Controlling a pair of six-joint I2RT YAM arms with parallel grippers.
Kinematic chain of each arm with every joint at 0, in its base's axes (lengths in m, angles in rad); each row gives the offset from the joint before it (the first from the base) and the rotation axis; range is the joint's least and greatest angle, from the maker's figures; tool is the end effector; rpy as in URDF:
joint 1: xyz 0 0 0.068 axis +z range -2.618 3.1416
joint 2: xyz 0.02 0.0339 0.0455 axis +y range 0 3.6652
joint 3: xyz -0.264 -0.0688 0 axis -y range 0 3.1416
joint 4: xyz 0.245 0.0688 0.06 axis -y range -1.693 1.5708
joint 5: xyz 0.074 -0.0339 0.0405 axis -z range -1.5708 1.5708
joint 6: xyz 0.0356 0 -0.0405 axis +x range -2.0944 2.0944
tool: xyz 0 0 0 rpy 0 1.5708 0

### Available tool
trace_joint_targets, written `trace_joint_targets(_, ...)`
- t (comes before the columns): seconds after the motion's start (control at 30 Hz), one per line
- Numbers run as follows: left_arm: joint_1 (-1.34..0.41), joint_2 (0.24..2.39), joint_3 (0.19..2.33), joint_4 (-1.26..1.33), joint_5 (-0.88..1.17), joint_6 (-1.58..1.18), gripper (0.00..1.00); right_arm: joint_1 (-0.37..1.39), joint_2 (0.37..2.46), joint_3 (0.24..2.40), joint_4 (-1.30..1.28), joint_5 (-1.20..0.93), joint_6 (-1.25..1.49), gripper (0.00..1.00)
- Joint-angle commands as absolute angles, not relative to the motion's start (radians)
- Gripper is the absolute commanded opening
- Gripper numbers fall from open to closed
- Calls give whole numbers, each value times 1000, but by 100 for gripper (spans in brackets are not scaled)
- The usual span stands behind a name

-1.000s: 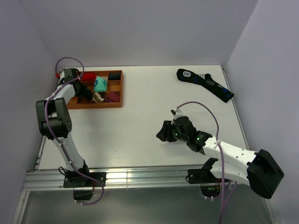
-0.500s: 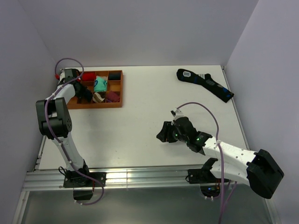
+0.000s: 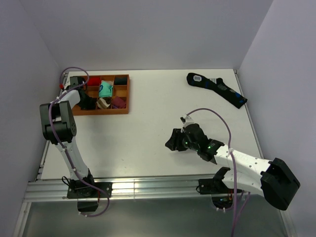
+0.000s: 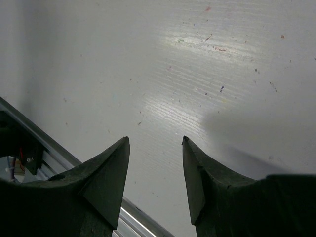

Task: Roll the socks
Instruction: Place the sock in the storage box.

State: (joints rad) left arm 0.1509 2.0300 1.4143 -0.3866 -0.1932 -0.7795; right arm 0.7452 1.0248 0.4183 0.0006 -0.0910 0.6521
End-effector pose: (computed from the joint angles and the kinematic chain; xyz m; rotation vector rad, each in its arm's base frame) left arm 0.4244 0.0714 0.1658 -1.2054 2.2410 0.0047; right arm 0.1510 0.1437 0.1864 -0.1629 2.3107 0.8608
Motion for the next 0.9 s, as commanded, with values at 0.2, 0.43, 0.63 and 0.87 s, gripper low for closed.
trace_joint_targets(0.2,170,2088,1417,-476,-245,-762,17,738,1015,413,34,-89,624,54)
trace_joint_targets(0.43,170,2036,1433,-465,-229,-744,39,738,1005,410,34,-86,624,54)
trace_joint_targets(0.63,170,2003,1483,-480,-203,-726,43,738,1006,410,38,-92,623,54)
trace_joint_targets(0.87,170,1948,1499,-463,-146,-712,48,738,1005,408,41,-94,623,54)
